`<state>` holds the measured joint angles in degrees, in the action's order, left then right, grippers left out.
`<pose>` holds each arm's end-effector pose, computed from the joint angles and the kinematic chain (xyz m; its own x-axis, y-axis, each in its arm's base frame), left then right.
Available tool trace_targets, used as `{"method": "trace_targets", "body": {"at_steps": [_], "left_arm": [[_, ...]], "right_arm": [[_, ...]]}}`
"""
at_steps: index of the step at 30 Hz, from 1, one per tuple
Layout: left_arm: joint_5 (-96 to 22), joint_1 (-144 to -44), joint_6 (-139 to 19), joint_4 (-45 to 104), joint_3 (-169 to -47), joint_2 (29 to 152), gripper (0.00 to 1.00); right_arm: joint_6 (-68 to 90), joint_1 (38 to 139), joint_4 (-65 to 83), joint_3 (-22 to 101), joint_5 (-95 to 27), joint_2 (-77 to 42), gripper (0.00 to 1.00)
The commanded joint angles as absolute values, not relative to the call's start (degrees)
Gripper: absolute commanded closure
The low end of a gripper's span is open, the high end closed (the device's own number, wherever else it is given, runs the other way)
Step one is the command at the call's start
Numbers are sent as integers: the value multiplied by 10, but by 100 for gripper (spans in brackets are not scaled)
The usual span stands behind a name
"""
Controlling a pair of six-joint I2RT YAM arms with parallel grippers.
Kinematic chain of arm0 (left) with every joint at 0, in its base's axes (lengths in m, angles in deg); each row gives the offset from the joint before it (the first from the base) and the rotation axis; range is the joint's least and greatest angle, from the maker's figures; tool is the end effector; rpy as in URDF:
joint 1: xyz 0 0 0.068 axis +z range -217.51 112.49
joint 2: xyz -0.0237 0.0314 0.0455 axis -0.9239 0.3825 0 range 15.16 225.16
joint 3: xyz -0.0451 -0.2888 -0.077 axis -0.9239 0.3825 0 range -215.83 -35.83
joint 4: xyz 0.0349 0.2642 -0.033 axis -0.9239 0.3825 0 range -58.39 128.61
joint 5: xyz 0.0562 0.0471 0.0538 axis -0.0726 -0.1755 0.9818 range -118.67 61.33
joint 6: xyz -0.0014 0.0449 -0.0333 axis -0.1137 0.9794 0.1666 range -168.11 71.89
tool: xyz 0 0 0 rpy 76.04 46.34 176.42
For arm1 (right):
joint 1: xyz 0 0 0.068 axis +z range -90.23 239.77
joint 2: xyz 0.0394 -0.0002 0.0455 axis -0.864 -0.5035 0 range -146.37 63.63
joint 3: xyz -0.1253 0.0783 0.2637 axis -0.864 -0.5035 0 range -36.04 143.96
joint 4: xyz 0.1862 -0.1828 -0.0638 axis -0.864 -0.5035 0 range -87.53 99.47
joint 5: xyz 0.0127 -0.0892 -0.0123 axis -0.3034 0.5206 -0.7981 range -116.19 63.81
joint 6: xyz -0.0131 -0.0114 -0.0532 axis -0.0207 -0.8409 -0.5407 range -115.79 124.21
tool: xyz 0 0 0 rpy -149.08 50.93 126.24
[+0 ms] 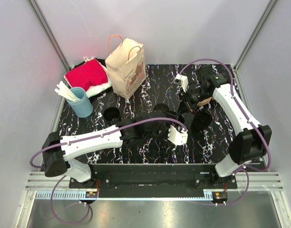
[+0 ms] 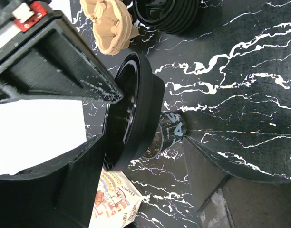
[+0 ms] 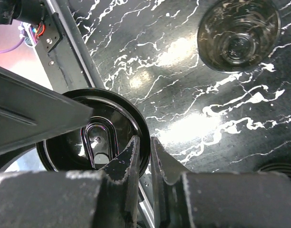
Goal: Pack the takeout coffee
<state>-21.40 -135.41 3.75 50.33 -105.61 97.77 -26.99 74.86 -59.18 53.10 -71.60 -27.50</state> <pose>0.1314 -0.3107 0.3491 0.5693 0.6714 -0.4744 0.6975 -0.0891 0.7110 0.2959 0.1083 0.3636 -0.5662 -0.5294 -0.6318 -0.8233 0.3998 0.4029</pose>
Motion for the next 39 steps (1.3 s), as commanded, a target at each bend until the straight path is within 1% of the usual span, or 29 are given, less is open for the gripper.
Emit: {"method": "trace_targets", "body": {"at_steps": [1, 2, 4, 6, 7, 10, 11, 12, 14, 15, 16, 18, 19, 21, 22, 25, 26, 28, 29, 31, 34, 35, 39], "left_arm": [[-231, -1360, 29, 499, -1083, 984, 33], [-231, -1360, 29, 500, -1083, 985, 36], [-230, -1361, 27, 502, -1083, 987, 53], [-228, -1362, 25, 502, -1083, 987, 64], [-227, -1362, 24, 502, -1083, 988, 73], [-223, -1362, 23, 502, -1084, 988, 79], [-220, -1362, 21, 502, -1085, 989, 83], [-219, -1362, 18, 503, -1087, 990, 83], [-218, -1362, 14, 504, -1089, 990, 84], [-218, -1363, 10, 506, -1090, 989, 84], [-219, -1362, 5, 509, -1093, 990, 84], [-221, -1362, -12, 514, -1094, 984, 85], [-223, -1362, -18, 517, -1092, 980, 85], [-228, -1361, -37, 519, -1087, 966, 85], [-231, -1359, -44, 520, -1079, 960, 85], [-254, -1343, -80, 520, -1066, 937, 85], [-271, -1337, -99, 520, -1063, 933, 85], [-284, -1312, -121, 517, -1054, 917, 85], [-321, -1301, -140, 517, -1052, 912, 85], [-350, -1266, -158, 517, -1048, 901, 85], [-415, -1217, -191, 528, -1053, 898, 85], [-456, -1205, -206, 532, -1056, 900, 85], [-556, -1140, -245, 539, -1063, 907, 84]], "right_arm": [[-281, 762, -601, 548, -741, -261, 82], [-282, 764, -603, 548, -741, -261, 82], [-282, 765, -603, 548, -740, -262, 82], [-284, 766, -603, 547, -739, -261, 82], [-284, 766, -604, 546, -739, -260, 82], [-285, 767, -604, 546, -740, -261, 82], [-284, 767, -605, 547, -739, -262, 82], [-285, 767, -604, 548, -737, -263, 79], [-285, 767, -603, 552, -728, -261, 65], [-285, 767, -602, 555, -721, -258, 57], [-283, 767, -596, 556, -698, -257, 42], [-271, 768, -581, 561, -665, -243, 33], [-266, 767, -561, 561, -628, -236, 29], [-257, 767, -536, 553, -590, -209, 26], [-247, 766, -509, 549, -555, -198, 22], [-232, 766, -467, 539, -487, -163, 18], [-229, 765, -456, 532, -472, -155, 15], [-220, 763, -419, 520, -439, -128, 10], [-218, 762, -405, 504, -428, -118, 6], [-214, 761, -350, 481, -398, -85, 1], [-213, 762, -257, 415, -366, -34, 0], [-215, 762, -238, 383, -365, -21, 0], [-218, 763, -190, 341, -402, 33, 0]]}}
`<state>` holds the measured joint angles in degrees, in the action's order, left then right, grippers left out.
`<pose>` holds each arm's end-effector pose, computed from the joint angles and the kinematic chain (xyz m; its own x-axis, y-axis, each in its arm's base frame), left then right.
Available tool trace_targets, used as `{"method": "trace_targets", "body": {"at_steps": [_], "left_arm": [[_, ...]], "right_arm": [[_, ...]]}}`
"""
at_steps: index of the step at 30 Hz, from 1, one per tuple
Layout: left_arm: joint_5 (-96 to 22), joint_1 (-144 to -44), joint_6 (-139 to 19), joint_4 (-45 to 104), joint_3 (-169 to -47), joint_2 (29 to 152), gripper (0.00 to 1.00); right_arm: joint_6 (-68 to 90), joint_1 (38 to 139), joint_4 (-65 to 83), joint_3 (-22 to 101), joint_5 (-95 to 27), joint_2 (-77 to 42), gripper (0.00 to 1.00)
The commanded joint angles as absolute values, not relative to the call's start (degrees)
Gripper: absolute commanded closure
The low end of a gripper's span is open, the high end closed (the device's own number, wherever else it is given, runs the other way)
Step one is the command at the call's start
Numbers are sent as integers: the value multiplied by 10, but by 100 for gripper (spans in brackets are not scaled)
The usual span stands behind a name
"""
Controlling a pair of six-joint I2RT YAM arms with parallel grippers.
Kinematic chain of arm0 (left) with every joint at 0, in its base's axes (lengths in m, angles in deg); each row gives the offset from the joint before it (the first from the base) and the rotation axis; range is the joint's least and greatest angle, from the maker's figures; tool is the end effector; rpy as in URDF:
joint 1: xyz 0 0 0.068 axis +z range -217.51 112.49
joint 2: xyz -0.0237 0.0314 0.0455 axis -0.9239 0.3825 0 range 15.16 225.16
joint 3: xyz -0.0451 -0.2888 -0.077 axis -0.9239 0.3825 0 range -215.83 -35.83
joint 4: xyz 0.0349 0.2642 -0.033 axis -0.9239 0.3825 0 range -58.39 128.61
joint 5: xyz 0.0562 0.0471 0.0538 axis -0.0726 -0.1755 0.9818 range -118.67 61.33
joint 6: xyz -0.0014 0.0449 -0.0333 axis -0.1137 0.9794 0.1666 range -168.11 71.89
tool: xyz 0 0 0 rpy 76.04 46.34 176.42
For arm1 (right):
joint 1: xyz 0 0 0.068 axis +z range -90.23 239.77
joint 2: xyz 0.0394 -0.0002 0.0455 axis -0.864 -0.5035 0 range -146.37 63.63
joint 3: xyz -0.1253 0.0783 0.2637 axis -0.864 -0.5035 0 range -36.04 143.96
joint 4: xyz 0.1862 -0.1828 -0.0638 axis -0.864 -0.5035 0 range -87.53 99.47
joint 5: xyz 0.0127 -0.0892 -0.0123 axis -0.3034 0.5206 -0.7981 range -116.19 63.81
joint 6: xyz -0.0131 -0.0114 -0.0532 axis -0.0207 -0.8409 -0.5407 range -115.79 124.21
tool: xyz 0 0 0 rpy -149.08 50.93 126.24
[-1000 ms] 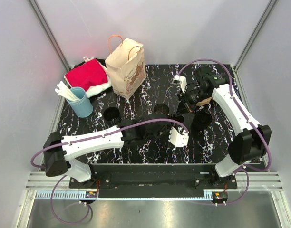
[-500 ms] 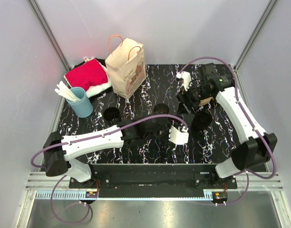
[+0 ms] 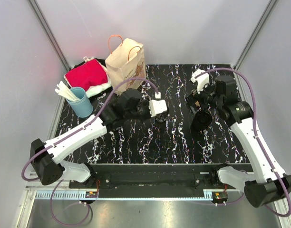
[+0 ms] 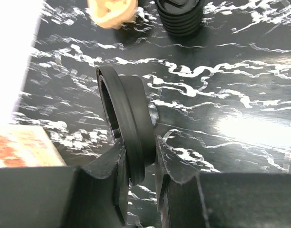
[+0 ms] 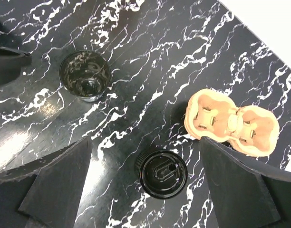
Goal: Pack the takeout coffee
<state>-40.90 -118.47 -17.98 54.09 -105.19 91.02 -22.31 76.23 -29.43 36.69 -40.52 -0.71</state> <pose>0.1848 -0.2409 0.3758 0.1757 0.5621 -0.8082 0.9107 0.2189 0.3502 0.2176 0.0743 0.4185 -0.2216 -0.5167 -0.8270 -0.6461 0.7130 -0.2724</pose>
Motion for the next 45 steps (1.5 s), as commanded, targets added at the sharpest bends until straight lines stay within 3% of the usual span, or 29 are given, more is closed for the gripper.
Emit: {"method": "trace_targets", "body": {"at_steps": [1, 8, 12, 22, 34, 45], "left_arm": [[-571, -1131, -254, 545, -1068, 911, 84], [-721, -1079, -362, 566, -1129, 1007, 84], [-777, -1057, -423, 572, -1175, 1062, 84], [-891, -1004, -569, 513, -1199, 1128, 84], [-925, -997, -618, 459, -1177, 1119, 83], [-937, -996, -636, 442, -1171, 1120, 82]], "right_arm": [[-216, 763, -184, 338, -423, 39, 0], [-213, 769, -173, 330, -506, 59, 0], [-224, 780, -173, 322, -556, 54, 5], [-267, 821, -151, 267, -531, 51, 13], [-208, 843, -86, 258, -516, 3, 37], [-222, 864, -85, 256, -501, -13, 49]]}}
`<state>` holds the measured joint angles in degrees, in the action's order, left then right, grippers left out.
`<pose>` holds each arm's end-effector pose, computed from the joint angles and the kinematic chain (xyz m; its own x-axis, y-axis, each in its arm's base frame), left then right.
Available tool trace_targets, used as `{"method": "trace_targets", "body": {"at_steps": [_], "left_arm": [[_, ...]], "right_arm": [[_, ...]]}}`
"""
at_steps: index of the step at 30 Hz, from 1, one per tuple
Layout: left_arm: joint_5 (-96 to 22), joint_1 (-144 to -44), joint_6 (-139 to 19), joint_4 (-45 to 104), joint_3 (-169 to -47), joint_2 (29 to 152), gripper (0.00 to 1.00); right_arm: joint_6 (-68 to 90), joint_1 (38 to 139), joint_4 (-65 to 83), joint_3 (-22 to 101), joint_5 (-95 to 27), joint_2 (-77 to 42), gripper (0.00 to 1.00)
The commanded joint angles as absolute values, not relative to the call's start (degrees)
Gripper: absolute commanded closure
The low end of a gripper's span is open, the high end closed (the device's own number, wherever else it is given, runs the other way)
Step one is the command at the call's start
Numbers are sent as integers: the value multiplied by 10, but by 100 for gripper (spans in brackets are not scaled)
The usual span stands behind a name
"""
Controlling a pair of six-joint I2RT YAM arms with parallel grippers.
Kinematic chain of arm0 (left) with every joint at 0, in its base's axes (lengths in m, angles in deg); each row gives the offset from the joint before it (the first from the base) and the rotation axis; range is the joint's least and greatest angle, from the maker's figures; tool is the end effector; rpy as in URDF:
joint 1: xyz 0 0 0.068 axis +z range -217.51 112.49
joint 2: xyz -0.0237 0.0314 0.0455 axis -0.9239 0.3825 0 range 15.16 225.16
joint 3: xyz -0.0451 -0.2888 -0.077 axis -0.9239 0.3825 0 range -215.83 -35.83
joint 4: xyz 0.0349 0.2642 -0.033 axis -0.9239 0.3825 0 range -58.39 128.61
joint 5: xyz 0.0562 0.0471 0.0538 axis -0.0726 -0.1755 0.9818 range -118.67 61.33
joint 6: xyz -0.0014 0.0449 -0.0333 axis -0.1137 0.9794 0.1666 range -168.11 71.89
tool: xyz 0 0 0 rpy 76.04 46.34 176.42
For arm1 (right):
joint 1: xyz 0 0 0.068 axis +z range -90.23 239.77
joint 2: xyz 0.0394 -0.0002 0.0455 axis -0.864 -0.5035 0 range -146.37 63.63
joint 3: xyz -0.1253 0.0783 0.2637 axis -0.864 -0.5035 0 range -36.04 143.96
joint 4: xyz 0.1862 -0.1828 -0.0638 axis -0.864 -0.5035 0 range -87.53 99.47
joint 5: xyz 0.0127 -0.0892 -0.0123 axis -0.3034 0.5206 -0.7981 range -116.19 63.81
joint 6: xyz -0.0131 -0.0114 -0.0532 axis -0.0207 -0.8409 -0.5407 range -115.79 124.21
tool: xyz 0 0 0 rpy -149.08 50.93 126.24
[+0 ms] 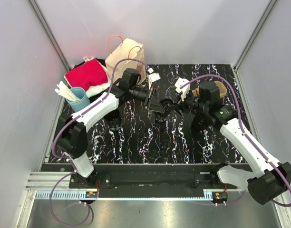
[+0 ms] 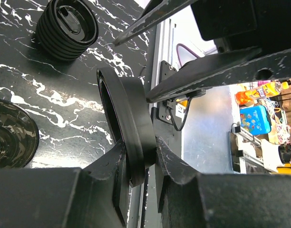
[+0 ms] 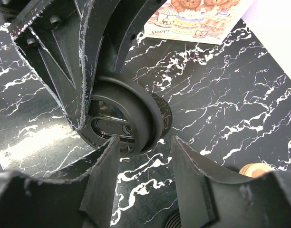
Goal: Pack the takeout coffee
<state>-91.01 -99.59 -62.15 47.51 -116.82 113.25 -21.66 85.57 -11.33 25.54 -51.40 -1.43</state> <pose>0.3186 -0.2400 0.3380 -0.6602 0.2809 -0.6966 0.7378 0.0689 -0.6715 0.2188 0.1241 0.3801 -0.0086 -0.4427 -0.8966 -0.8304 0.5027 -0.2403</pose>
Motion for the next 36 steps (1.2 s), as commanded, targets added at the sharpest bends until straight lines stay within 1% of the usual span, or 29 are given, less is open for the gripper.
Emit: {"method": "trace_targets", "body": {"at_steps": [1, 12, 16, 19, 22, 23, 26, 29, 31, 33, 36], "left_arm": [[-937, -997, -636, 440, -1171, 1121, 82], [-945, -997, -645, 430, -1167, 1122, 82], [-945, -997, -645, 430, -1164, 1122, 82], [-943, -997, -645, 429, -1162, 1124, 80], [-941, -997, -645, 429, -1163, 1124, 78], [-941, -996, -645, 429, -1163, 1123, 78], [-941, -996, -645, 429, -1162, 1124, 75], [-941, -997, -645, 429, -1162, 1124, 72], [-939, -997, -645, 429, -1163, 1124, 67], [-939, -997, -645, 430, -1163, 1123, 66], [-936, -997, -640, 435, -1166, 1120, 59]], "right_arm": [[-222, 865, -84, 256, -500, -14, 49], [-230, 879, -75, 257, -478, -30, 57], [-229, 880, -72, 257, -475, -28, 62], [-227, 880, -73, 258, -478, -27, 64], [-225, 880, -72, 259, -482, -27, 68], [-225, 880, -73, 260, -483, -27, 71], [-226, 881, -75, 259, -487, -28, 78], [-227, 881, -78, 258, -491, -27, 82], [-227, 881, -78, 257, -491, -29, 85], [-227, 881, -79, 257, -491, -27, 87], [-226, 882, -81, 258, -491, -26, 89]]}}
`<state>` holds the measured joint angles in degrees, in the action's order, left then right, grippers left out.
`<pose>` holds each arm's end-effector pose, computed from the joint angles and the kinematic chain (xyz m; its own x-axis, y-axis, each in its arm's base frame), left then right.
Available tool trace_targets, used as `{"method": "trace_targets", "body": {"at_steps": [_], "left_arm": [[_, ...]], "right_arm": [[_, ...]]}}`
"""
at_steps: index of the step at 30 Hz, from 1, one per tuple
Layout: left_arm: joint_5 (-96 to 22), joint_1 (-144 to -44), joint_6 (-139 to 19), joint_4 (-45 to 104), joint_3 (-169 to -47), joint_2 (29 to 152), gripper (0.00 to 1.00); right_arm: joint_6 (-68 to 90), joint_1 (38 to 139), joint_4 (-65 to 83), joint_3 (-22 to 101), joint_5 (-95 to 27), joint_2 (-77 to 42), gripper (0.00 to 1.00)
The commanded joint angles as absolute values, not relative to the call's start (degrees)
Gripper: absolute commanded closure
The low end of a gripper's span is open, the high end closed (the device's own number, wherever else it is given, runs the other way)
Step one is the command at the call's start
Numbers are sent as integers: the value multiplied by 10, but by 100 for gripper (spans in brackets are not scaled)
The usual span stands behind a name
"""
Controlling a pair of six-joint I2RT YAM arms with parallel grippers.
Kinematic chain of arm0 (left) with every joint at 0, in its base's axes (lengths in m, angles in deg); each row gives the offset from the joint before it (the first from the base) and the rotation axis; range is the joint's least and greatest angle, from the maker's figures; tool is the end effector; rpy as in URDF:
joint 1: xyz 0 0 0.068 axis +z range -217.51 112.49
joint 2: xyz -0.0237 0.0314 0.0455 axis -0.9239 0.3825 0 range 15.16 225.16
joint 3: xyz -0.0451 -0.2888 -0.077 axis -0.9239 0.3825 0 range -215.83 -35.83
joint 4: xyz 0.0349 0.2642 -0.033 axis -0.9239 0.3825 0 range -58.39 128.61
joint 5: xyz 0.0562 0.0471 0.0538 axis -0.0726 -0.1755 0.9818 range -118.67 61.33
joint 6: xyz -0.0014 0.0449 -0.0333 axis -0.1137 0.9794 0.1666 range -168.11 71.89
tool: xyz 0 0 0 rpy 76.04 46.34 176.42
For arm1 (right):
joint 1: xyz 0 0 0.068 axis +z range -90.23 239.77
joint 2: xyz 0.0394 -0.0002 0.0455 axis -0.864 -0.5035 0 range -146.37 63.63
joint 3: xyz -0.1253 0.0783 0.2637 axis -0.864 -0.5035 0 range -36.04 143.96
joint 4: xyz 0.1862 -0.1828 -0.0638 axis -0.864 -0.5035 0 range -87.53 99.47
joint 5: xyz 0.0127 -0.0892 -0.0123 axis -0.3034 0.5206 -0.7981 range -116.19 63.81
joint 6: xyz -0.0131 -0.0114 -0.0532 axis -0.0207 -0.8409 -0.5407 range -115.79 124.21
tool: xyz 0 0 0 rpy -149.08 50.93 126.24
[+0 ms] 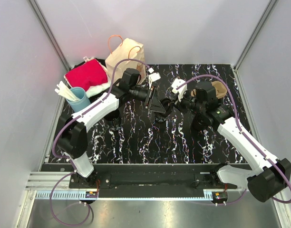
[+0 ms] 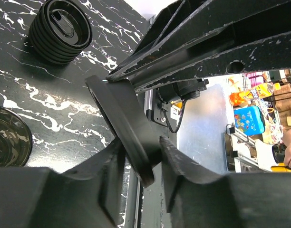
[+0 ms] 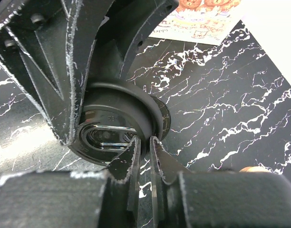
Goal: Pack the takeout coffee
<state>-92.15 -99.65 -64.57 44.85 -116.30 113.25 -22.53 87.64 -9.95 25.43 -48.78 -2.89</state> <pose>0.3191 -0.2412 0.3389 -0.6681 0.2704 -0.6932 0.7284 0.0479 -0.6834 0.2225 0.1344 0.3756 0.0065 -0.4666 -0.8844 -0.8262 0.4957 -0.2676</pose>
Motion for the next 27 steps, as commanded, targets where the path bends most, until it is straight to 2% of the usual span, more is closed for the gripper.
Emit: {"method": "trace_targets", "body": {"at_steps": [1, 4, 10, 12, 13, 14, 21, 27], "left_arm": [[-936, -997, -638, 437, -1166, 1118, 59], [-934, -997, -631, 439, -1166, 1114, 55], [-913, -991, -602, 472, -1177, 1097, 24], [-902, -985, -590, 485, -1184, 1082, 10], [-897, -983, -584, 492, -1187, 1077, 8], [-883, -982, -563, 503, -1198, 1065, 2], [-759, -980, -443, 594, -1227, 988, 1], [-590, -982, -333, 583, -1160, 902, 1]], "right_arm": [[-226, 882, -83, 258, -490, -26, 90], [-225, 882, -86, 261, -492, -26, 93], [-228, 881, -104, 272, -477, -24, 94], [-230, 881, -111, 277, -469, -23, 95], [-233, 881, -119, 284, -461, -22, 95], [-234, 881, -124, 287, -455, -24, 95], [-234, 881, -206, 345, -393, -62, 99], [-221, 881, -313, 432, -346, -148, 100]]}}
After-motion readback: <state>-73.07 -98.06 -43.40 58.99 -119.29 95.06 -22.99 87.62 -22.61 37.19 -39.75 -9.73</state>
